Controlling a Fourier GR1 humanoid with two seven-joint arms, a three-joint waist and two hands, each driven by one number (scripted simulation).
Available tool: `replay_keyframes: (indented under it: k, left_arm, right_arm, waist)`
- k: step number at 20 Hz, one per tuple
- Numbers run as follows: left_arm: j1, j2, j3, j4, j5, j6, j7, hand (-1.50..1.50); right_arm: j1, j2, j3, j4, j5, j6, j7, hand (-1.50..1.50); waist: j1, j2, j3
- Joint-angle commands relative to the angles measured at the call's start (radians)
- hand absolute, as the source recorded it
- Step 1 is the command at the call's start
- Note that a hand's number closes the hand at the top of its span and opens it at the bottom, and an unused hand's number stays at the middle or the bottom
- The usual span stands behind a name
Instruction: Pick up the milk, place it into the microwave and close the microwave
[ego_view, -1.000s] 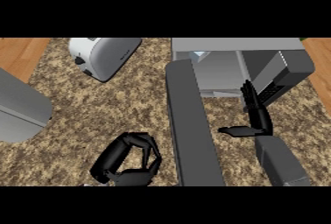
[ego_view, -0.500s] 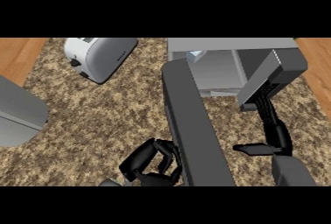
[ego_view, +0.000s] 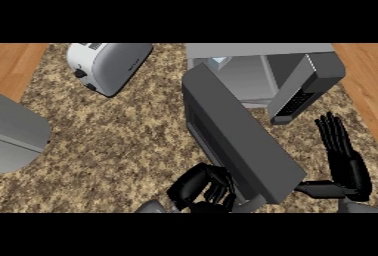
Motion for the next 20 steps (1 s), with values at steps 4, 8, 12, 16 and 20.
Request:
replay_keyframes:
  k: [4,8,12,16,20]
  left_arm:
    - [-0.162,-0.007,-0.183,0.067,0.213,0.272,0.041,1.5]
    - [-0.212,-0.007,-0.189,0.075,0.314,0.377,-0.019,1.5]
    - [-0.242,-0.007,-0.191,0.107,0.384,0.46,-0.086,1.5]
    - [-0.354,-0.007,-0.177,0.108,0.44,0.496,-0.085,1.5]
    - [-0.423,-0.007,-0.147,0.155,0.5,0.534,-0.093,1.5]
  right_arm:
    - [0.03,-0.049,-0.018,-0.164,-0.132,0.129,0.114,-1.5]
    - [0.045,-0.077,-0.021,-0.229,-0.18,0.177,0.157,-1.5]
    - [0.033,-0.096,-0.007,-0.264,-0.211,0.219,0.188,-1.5]
    - [0.007,-0.124,0.029,-0.3,-0.234,0.287,0.211,-1.5]
    - [-0.01,-0.145,0.039,-0.352,-0.279,0.312,0.267,-1.5]
  waist:
    - [-0.039,0.012,-0.001]
    - [-0.059,0.016,-0.002]
    - [-0.08,0.025,-0.003]
    - [-0.116,0.032,-0.003]
    - [-0.146,0.036,-0.005]
